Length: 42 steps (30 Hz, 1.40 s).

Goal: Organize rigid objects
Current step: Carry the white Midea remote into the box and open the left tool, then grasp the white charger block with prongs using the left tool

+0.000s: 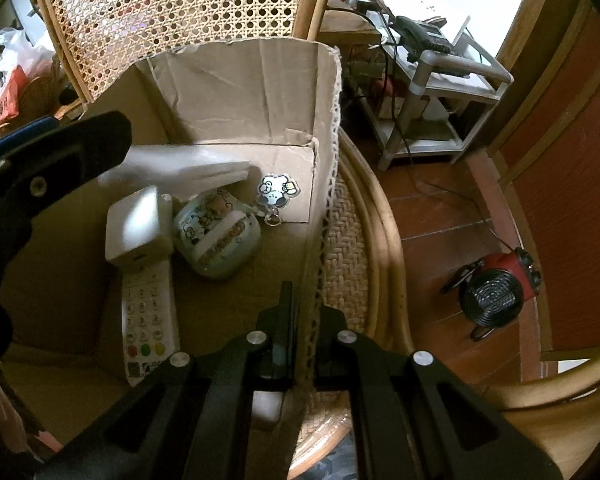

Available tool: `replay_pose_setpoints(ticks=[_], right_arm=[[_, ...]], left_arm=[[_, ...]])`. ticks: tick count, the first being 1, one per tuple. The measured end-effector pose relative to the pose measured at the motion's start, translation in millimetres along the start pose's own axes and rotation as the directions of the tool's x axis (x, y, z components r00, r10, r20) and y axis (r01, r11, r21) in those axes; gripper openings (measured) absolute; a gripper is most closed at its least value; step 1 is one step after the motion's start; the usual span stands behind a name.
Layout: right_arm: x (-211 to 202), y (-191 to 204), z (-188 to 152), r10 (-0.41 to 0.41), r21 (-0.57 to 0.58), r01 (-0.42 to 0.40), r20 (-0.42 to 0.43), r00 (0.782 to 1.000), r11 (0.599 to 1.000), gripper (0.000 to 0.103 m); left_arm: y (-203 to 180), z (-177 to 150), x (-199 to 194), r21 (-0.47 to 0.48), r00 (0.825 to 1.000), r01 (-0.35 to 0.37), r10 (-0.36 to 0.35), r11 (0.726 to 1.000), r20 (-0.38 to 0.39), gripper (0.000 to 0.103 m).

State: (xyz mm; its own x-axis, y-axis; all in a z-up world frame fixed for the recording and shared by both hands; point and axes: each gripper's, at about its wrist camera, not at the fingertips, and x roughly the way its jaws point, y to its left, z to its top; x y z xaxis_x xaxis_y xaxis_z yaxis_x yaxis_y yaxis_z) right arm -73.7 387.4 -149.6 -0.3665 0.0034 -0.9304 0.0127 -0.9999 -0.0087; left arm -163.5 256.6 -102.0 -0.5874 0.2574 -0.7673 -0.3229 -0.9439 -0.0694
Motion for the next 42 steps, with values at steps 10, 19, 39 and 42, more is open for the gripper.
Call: replay_pose_setpoints(ticks=[10,19,39,42], right_arm=[[-0.2,1.0,0.0,-0.005,-0.001,0.005,-0.001,1.000,1.000,0.007],[0.1,0.6,2.2,-0.005,0.002,0.005,-0.002,1.000,1.000,0.007],[-0.2,1.7,5.7,-0.023,-0.020,0.023,-0.016,1.000,1.000,0.007],[-0.8,3.1,4.9,-0.025,-0.022,0.025,-0.016,1.000,0.999,0.007]], left_arm=[[45.4,12.8,-14.9,-0.033,0.998,-0.055,0.056,0.998,0.036,0.078],[126.6,14.3,14.2,-0.134,0.991,-0.132,0.132,0.982,-0.013,0.082],[178.9,-12.8,139.3,-0.154,0.977,-0.146,0.119,0.977,-0.174,0.082],[184.4,-13.5,148.6,-0.160,0.976,-0.159,0.130,0.974,-0.175,0.090]])
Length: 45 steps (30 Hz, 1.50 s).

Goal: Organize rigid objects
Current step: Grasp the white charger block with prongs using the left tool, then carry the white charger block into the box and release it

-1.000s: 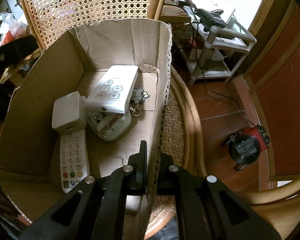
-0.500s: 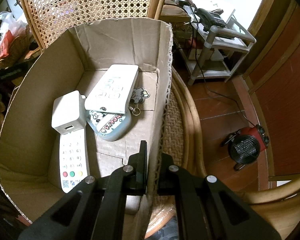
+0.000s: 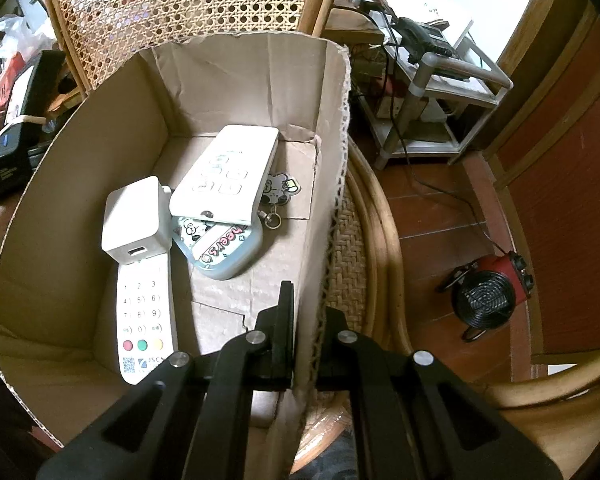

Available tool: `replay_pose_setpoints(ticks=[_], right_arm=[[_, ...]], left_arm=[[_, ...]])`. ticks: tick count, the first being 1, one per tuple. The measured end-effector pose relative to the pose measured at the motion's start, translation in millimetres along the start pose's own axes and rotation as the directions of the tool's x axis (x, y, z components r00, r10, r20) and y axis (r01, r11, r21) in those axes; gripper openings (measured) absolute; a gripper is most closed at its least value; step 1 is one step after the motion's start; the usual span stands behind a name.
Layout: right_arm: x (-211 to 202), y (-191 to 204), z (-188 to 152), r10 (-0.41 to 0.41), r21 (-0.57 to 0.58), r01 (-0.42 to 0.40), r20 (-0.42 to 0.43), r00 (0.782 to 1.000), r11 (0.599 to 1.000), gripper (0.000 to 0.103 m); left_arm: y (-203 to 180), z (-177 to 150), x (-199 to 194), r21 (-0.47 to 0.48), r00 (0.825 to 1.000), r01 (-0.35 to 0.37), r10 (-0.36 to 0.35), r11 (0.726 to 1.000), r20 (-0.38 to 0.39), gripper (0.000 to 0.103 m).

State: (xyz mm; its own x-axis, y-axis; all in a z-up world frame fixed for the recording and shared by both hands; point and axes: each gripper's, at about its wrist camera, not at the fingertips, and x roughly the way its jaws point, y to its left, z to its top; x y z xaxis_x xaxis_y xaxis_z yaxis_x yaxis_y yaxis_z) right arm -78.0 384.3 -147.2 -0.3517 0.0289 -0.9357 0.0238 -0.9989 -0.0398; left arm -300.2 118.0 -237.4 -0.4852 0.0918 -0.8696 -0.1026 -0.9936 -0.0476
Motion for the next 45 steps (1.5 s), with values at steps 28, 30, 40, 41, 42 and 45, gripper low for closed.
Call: replay_pose_setpoints(ticks=[28,30,40,41,42,45], right_arm=[[1.1,0.8,1.3,-0.003,0.000,0.003,-0.005,1.000,1.000,0.007],[2.6,0.4,0.7,-0.006,0.003,0.006,-0.010,1.000,1.000,0.007],[2.0,-0.3,-1.2,0.016,0.015,-0.016,-0.006,1.000,1.000,0.009],[1.9,-0.4,-0.7,0.018,0.017,-0.017,-0.005,1.000,1.000,0.009],[1.7,-0.6,-0.8,0.018,0.019,-0.018,-0.006,1.000,1.000,0.009],[2.0,-0.8,-0.5,0.018,0.019,-0.018,-0.006,1.000,1.000,0.009]], left_arm=[[-48.2,6.9,-103.5,0.121,0.988,0.054,-0.071,0.991,0.135,0.059],[-63.5,5.8,-117.1,0.141,0.986,0.023,-0.046,0.990,0.162,0.059],[-115.7,4.5,-165.6,0.197,0.972,0.082,-0.123,0.977,0.203,0.059],[-122.3,2.4,-166.6,0.207,0.971,0.089,-0.131,0.974,0.200,0.059],[-131.5,0.3,-168.3,0.214,0.973,0.090,-0.132,0.973,0.191,0.060],[-147.8,-7.8,-163.4,0.220,0.976,0.110,-0.148,0.969,0.163,0.060]])
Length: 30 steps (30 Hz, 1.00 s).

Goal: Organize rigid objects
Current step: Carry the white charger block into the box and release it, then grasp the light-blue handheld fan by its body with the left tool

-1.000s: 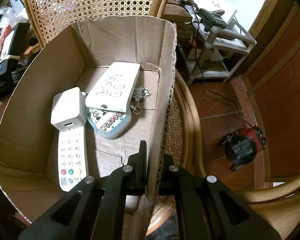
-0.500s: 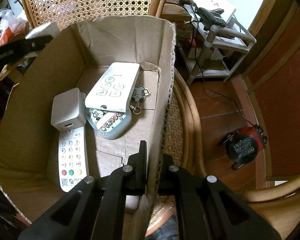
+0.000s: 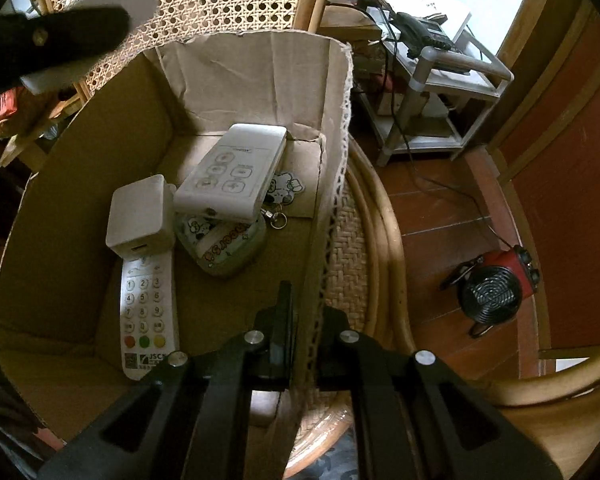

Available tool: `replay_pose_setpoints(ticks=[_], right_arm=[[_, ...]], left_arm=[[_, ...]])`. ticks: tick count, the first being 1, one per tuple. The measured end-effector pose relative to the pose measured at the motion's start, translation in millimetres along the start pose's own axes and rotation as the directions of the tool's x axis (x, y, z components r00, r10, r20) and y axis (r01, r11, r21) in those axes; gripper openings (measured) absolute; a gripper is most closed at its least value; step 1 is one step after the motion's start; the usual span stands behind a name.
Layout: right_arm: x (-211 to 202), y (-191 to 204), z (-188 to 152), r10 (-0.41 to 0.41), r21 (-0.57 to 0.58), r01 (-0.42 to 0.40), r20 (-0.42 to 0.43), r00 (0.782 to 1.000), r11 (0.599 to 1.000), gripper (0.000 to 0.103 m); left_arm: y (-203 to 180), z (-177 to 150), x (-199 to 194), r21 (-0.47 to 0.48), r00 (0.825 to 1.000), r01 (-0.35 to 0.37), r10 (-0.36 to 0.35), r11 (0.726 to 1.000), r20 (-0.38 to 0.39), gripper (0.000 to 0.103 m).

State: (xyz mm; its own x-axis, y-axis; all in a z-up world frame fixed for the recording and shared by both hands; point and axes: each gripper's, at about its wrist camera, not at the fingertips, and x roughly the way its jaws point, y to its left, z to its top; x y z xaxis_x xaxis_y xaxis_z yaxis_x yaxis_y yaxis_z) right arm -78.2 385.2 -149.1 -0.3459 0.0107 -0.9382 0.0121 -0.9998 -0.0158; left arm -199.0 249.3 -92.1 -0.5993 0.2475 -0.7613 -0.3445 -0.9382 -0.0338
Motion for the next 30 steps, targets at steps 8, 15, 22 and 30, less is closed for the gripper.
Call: replay_pose_setpoints(ticks=[8,15,22,30], right_arm=[[3.0,-4.0,-1.6,0.012,0.008,-0.012,-0.006,1.000,1.000,0.009],[2.7,-4.1,-0.4,0.031,0.015,-0.031,-0.005,0.999,0.999,0.010],[1.4,4.5,-0.4,0.021,0.003,-0.021,-0.013,1.000,1.000,0.010],[2.2,12.3,-3.0,0.008,-0.006,-0.008,-0.015,1.000,1.000,0.010]], left_arm=[[-3.8,-17.2,19.1,-0.014,0.999,0.021,-0.022,1.000,-0.035,0.060],[-5.9,-15.3,9.4,0.039,0.999,-0.042,0.042,0.998,-0.006,0.062],[19.0,-13.6,-7.1,0.010,0.998,-0.061,0.061,0.998,0.028,0.065],[85.7,-12.0,-3.7,-0.069,0.985,-0.169,0.171,0.983,0.021,0.072]])
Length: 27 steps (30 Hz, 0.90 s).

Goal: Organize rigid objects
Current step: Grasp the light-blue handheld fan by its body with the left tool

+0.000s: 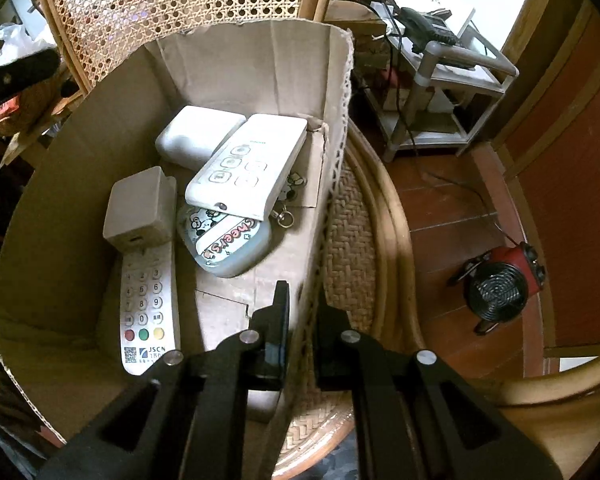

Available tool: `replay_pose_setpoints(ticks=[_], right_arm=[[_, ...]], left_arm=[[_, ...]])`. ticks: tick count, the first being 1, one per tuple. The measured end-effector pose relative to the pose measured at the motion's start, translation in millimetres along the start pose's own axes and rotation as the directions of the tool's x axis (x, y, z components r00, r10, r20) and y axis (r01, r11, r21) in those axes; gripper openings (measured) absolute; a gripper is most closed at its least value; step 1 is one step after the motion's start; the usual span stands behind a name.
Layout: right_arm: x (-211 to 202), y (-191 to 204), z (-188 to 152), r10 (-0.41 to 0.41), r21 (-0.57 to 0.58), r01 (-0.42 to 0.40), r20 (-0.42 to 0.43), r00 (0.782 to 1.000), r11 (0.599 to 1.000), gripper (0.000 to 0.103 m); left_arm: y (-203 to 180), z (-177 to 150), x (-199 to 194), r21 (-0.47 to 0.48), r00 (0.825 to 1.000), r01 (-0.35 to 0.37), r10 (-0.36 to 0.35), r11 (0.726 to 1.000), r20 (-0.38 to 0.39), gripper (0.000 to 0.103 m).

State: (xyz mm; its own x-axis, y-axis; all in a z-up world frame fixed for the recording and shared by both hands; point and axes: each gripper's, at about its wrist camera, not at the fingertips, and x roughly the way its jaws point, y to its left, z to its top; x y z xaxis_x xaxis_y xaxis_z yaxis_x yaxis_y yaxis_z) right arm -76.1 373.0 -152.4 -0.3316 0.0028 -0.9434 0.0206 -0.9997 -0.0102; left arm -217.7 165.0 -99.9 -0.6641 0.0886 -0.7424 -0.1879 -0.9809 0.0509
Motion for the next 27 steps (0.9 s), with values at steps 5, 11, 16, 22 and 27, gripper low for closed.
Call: replay_pose_setpoints(ticks=[5,11,16,22,27], right_arm=[[0.4,-0.5,-0.2,-0.011,-0.004,0.011,0.000,1.000,1.000,0.010],[-0.4,-1.1,0.3,-0.030,-0.009,0.030,-0.001,1.000,0.999,0.010],[-1.5,-1.5,-0.3,-0.054,-0.018,0.054,-0.003,0.999,0.998,0.012],[-2.3,-1.0,-0.4,-0.091,-0.022,0.091,-0.003,0.996,0.996,0.011],[-1.2,-2.4,2.1,-0.097,-0.021,0.097,-0.004,0.995,0.995,0.011]], left_arm=[[33.7,-7.5,35.8,-0.051,0.997,-0.013,0.009,0.999,-0.079,0.073],[31.3,-22.7,86.4,-0.063,0.985,0.039,-0.049,0.997,-0.162,0.074],[32.5,-24.3,116.5,-0.097,0.978,0.085,-0.101,0.992,-0.183,0.074],[21.1,-20.0,142.2,-0.090,0.973,0.110,-0.125,0.990,-0.192,0.074],[8.3,-17.2,160.3,-0.067,0.968,0.095,-0.108,0.993,-0.225,0.074]])
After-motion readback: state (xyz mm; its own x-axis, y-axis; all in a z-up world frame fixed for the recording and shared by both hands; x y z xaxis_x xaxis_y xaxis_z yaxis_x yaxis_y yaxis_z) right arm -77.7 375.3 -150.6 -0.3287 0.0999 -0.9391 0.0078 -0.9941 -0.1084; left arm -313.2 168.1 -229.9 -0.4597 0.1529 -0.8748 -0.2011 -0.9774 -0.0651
